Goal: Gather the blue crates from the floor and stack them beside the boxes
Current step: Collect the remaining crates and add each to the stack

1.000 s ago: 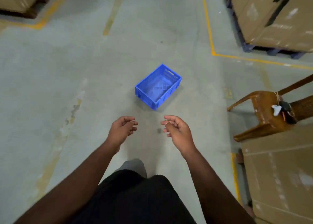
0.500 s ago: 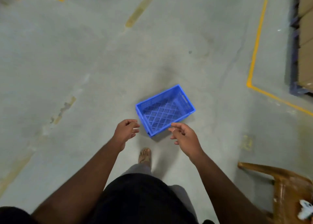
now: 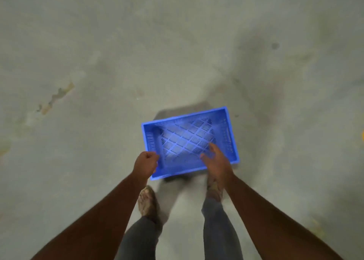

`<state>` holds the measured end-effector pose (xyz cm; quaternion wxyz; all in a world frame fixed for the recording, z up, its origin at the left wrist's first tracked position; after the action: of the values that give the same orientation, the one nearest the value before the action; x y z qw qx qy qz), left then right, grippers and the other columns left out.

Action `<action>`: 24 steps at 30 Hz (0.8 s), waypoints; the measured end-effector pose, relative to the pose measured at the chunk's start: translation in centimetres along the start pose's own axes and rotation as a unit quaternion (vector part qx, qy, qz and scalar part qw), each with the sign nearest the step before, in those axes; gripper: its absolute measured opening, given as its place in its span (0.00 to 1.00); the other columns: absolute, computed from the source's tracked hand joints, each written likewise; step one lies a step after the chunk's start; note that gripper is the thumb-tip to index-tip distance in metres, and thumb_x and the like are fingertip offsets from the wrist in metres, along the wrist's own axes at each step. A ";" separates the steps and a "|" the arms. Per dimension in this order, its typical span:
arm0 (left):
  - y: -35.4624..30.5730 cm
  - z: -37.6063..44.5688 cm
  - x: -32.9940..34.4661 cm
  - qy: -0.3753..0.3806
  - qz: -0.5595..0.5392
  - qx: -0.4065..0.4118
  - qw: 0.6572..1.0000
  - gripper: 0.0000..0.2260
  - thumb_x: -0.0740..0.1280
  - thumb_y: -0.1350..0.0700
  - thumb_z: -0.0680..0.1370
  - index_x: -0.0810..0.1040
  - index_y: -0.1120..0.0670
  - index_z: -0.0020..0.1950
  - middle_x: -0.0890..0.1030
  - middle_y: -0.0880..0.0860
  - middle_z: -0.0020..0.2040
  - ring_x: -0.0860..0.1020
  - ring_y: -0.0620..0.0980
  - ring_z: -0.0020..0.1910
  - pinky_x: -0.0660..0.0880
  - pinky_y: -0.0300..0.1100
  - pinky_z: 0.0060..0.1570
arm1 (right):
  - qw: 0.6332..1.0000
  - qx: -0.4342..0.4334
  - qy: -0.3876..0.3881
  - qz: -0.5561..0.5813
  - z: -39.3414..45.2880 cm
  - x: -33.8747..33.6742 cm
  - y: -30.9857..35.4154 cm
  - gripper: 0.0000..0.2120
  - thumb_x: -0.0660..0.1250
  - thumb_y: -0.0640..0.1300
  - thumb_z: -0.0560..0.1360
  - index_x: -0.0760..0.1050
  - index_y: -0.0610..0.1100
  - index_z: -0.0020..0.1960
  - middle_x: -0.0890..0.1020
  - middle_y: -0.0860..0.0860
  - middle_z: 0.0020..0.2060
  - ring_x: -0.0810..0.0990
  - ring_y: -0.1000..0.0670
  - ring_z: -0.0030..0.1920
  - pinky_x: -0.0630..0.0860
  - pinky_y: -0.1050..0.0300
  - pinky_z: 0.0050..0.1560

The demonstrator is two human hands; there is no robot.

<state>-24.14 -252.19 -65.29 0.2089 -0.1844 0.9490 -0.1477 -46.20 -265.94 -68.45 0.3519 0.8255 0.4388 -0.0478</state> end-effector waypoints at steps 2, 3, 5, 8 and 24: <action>1.2 5.6 2.8 -0.022 0.040 -0.013 0.999 0.11 0.71 0.52 0.68 0.78 0.55 0.47 0.78 0.62 0.42 0.79 0.58 0.38 0.74 0.46 0.40 | 0.999 -0.015 -0.022 -0.038 6.0 -0.6 -2.4 0.31 0.72 0.49 0.78 0.68 0.46 0.78 0.74 0.45 0.74 0.73 0.45 0.74 0.68 0.47 0.75; 2.1 8.8 4.4 -0.041 0.057 -0.017 0.997 0.15 0.73 0.53 0.69 0.79 0.56 0.53 0.81 0.63 0.46 0.82 0.61 0.43 0.77 0.48 0.43 | 0.996 -0.020 -0.043 -0.073 9.5 -0.7 -4.2 0.31 0.71 0.49 0.78 0.67 0.46 0.78 0.73 0.43 0.75 0.71 0.42 0.75 0.66 0.45 0.76; 4.4 15.2 6.6 -0.079 0.049 -0.038 0.995 0.30 0.75 0.52 0.65 0.75 0.56 0.65 0.81 0.63 0.56 0.83 0.66 0.52 0.81 0.54 0.48 | 0.980 -0.040 -0.107 -0.161 15.1 -0.8 -6.7 0.34 0.66 0.54 0.77 0.65 0.46 0.80 0.68 0.37 0.76 0.69 0.34 0.75 0.64 0.40 0.75; 8.9 23.6 8.8 -0.134 0.039 -0.061 0.988 0.51 0.76 0.42 0.49 0.68 0.59 0.68 0.72 0.66 0.65 0.80 0.69 0.58 0.80 0.64 0.52 | 0.954 -0.005 -0.163 -0.253 21.2 -0.4 -11.1 0.40 0.67 0.58 0.76 0.56 0.50 0.83 0.58 0.37 0.81 0.61 0.30 0.77 0.63 0.35 0.73; 13.9 17.9 1.3 -0.325 0.026 -0.103 0.940 0.21 0.69 0.57 0.71 0.76 0.56 0.63 0.81 0.62 0.58 0.80 0.67 0.57 0.76 0.58 0.61 | 0.940 -0.103 -0.324 -0.028 18.2 -1.7 -10.6 0.33 0.66 0.42 0.66 0.73 0.36 0.71 0.81 0.37 0.60 0.79 0.33 0.59 0.72 0.42 0.63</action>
<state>-21.16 -243.97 -86.27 0.4897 -0.2186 0.8437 0.0244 -51.08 -274.58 -87.11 0.5563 0.7124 0.3262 -0.2768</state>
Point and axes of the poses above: each hand's wrist, its own z-axis towards the middle knuckle, its own x-axis out of the palm, y = z × x, the point moved 3 cm from there along z, towards the middle knuckle
